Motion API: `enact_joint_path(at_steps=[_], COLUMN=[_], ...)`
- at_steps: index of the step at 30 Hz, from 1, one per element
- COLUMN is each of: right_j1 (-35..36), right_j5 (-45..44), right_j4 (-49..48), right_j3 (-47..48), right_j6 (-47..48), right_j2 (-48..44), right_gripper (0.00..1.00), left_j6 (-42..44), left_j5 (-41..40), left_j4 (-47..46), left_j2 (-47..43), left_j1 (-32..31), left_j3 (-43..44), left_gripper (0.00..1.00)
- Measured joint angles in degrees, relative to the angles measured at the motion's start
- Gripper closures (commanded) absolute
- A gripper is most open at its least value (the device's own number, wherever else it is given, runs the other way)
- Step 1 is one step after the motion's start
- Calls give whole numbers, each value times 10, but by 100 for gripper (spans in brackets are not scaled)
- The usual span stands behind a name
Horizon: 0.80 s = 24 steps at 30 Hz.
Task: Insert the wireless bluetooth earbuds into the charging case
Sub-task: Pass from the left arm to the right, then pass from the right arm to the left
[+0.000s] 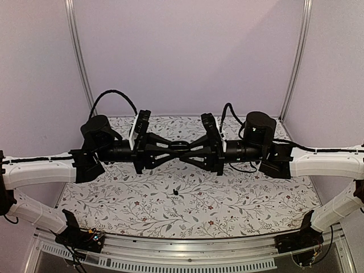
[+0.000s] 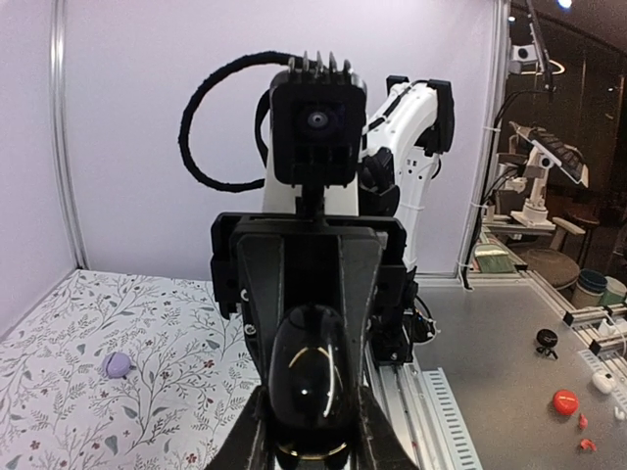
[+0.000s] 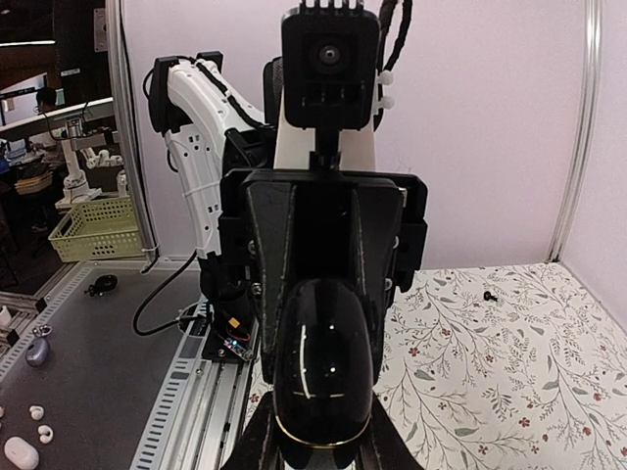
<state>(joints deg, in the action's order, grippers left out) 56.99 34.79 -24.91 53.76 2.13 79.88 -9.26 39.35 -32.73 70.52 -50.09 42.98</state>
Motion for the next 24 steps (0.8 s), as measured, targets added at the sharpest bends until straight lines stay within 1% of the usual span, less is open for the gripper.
enact_joint_path(at_steps=[3, 4, 10, 13, 24], right_j1=[0, 0, 1, 1, 4], right_j5=[-5, -7, -19, -21, -10], right_j4=[4, 7, 26, 36, 48], right_j3=[0, 0, 1, 1, 3], right_j6=[0, 1, 7, 10, 17], right_j2=[0, 0, 0, 0, 0], right_gripper=[100, 100, 100, 100, 100], left_j6=[3, 4, 14, 18, 22], left_j5=[-6, -11, -46, -56, -31], left_j4=[6, 10, 58, 76, 90], left_j2=[-1, -2, -15, -19, -19], left_j1=[0, -1, -2, -2, -2], left_j3=[0, 0, 0, 0, 6], left_gripper=[66, 64, 60, 56, 57])
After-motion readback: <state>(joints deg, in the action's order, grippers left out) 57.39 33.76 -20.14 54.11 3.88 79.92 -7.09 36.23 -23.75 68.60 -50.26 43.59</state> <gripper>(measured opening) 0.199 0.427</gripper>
